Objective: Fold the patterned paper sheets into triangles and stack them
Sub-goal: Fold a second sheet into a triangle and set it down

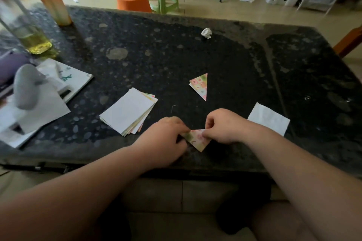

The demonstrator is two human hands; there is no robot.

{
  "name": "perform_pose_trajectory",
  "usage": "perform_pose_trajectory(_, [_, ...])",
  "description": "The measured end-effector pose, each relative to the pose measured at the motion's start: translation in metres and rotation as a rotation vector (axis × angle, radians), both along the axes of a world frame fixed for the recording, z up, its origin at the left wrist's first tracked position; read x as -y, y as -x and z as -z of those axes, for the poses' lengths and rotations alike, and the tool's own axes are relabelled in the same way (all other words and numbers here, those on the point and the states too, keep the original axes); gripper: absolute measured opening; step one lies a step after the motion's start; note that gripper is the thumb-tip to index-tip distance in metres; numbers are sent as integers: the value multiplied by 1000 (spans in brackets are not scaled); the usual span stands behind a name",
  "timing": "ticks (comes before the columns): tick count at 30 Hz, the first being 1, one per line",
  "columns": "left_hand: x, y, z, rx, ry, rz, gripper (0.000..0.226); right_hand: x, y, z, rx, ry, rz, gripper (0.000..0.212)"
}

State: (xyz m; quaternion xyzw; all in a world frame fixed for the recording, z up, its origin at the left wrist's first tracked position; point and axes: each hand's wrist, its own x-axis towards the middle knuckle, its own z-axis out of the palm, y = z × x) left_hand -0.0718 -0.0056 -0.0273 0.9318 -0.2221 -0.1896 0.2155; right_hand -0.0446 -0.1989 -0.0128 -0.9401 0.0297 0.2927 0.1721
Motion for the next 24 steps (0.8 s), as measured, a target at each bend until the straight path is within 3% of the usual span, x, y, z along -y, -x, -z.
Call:
perform_pose_trajectory(4, [-2, -25, -7, -135, 138, -261, 28, 3, 2, 0, 45, -229, 14, 11])
perform_pose_trajectory(6, [-1, -33, -13, -193, 157, -273, 9, 6, 6, -2, 80, -347, 37, 9])
perform_pose_trajectory(10, [-5, -36, -23, -258, 163, -238, 14, 17, 10, -10, 142, -514, 108, 5])
perform_pose_trajectory(18, [-2, -31, -31, -284, 217, -203, 12, 29, 13, -24, 132, -535, 80, 7])
perform_pose_trajectory(24, [2, -30, -33, -162, 241, -178, 14, 28, 9, -28, 171, -503, 78, 8])
